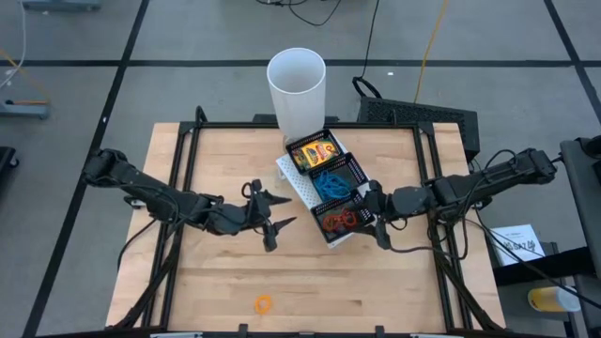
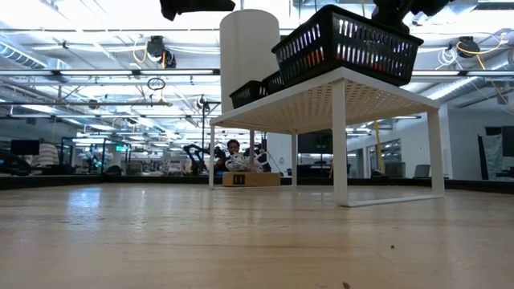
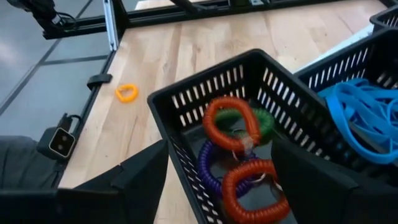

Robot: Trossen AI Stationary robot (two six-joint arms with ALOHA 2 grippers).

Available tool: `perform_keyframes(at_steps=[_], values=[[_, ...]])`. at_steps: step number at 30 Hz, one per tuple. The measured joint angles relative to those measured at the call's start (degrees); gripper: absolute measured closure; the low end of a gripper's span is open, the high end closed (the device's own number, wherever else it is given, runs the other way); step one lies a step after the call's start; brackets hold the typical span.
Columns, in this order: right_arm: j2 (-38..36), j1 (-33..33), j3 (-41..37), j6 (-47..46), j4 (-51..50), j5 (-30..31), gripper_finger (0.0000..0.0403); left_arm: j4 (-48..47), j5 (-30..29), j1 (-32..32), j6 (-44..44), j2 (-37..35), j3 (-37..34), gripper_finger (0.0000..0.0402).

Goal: Pick & Place Office Desk Supplies
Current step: Put the orange spring rubberband into the bottom black bin on the shelf, then put the yellow spring rubberband into the bottom black bin on the shelf

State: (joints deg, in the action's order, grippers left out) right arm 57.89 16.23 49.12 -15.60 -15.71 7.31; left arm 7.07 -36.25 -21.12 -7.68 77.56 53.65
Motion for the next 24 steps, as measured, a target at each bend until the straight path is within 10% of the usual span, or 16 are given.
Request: perform_keyframes(at_steps=[14, 24], values=[[-2.0, 0.0, 0.0, 2.0, 0.9, 0.0, 0.0131, -1.1, 9.3, -4.6, 10.1, 0.2, 0.0, 0.0160], [-2.1, 0.0, 0.0, 3.3, 0.9, 0.1, 0.0134, -14.0, 12.0, -14.1, -8.2, 2.8, 0.0, 0.0160]])
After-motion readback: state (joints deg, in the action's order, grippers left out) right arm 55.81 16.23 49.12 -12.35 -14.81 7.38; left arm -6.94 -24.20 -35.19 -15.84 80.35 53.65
